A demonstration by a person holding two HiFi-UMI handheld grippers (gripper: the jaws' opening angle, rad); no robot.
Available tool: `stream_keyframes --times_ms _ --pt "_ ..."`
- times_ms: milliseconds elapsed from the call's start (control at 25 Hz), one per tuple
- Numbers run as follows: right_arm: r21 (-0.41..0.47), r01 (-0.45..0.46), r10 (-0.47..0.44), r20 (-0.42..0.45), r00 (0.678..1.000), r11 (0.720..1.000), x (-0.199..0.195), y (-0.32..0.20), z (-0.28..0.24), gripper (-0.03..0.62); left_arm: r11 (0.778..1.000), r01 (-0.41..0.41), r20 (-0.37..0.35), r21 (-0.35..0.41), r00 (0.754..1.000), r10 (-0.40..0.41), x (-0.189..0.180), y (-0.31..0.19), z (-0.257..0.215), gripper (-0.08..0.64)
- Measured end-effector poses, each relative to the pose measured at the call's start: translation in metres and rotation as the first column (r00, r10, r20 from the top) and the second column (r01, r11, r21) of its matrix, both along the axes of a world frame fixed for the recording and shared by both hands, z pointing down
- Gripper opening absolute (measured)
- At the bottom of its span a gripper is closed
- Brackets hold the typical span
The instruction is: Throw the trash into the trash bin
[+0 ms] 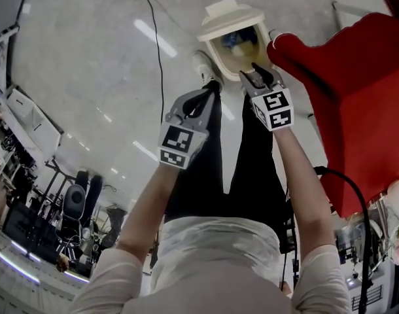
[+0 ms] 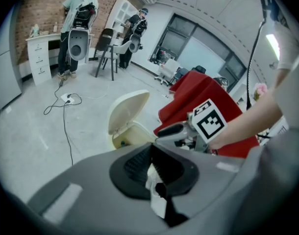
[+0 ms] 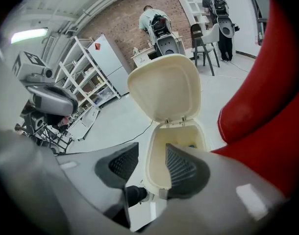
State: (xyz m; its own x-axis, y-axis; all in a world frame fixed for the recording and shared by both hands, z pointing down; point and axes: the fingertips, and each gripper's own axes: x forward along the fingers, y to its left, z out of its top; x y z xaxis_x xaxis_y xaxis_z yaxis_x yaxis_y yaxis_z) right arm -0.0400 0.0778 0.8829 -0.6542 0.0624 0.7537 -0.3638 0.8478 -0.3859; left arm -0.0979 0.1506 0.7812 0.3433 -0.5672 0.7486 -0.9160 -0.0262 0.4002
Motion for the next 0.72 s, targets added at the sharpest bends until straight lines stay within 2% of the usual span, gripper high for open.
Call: stream_keyframes --times_ms 400,720 --pt "0.045 -0.009 0.007 0.047 0.999 0.999 0.0 -0.008 -0.086 0.12 0.999 -0.017 0.023 0.039 1.0 0.016 0.004 -0.011 -0.062 0.005" --pt "0.074 -0.076 0.068 0.104 0.992 0.994 0.01 -0.021 -0.192 0.042 0.996 -0.061 0.052 0.072 0.997 0.058 0.001 -0.019 -0.141 0.005"
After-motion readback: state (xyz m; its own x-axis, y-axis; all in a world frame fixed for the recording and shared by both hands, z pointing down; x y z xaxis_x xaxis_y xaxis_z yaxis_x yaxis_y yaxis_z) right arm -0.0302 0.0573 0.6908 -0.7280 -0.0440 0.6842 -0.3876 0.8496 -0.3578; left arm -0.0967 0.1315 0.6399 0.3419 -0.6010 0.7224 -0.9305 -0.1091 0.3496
